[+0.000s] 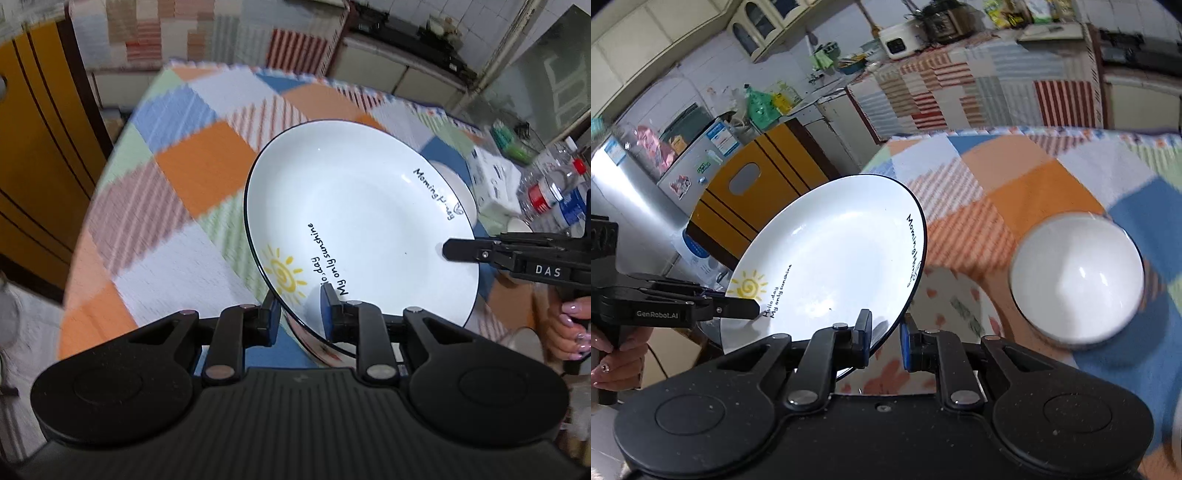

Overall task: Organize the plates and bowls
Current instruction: 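Lift the white sun plate with both grippers onto the bunny plate, release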

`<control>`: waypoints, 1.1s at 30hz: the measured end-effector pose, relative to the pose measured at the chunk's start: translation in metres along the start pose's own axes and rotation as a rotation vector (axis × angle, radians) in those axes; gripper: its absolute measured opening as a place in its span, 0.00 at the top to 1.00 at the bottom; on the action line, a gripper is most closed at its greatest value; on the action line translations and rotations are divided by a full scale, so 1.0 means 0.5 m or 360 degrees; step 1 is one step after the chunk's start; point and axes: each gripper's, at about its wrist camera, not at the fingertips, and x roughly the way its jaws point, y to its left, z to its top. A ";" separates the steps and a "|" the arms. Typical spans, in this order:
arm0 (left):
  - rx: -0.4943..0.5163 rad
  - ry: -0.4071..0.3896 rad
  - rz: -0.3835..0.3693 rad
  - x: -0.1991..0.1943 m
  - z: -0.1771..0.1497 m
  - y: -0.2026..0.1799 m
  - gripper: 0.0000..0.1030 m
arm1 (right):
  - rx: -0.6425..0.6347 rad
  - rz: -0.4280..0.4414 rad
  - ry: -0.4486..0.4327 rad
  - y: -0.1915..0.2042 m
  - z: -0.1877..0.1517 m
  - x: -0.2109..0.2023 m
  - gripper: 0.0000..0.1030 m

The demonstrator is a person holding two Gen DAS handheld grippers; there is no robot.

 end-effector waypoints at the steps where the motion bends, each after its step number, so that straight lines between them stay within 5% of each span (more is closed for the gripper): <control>1: -0.0006 0.0018 -0.0010 0.007 -0.004 -0.002 0.80 | 0.0001 -0.0007 -0.0001 -0.006 -0.008 -0.004 0.81; 19: -0.0071 0.0245 -0.0036 0.118 -0.031 -0.014 0.80 | 0.0127 -0.0119 0.0151 -0.067 -0.086 0.023 0.81; 33: -0.0102 0.0322 0.0012 0.147 -0.026 -0.014 0.77 | 0.0079 -0.0338 0.0314 -0.026 -0.068 0.036 0.79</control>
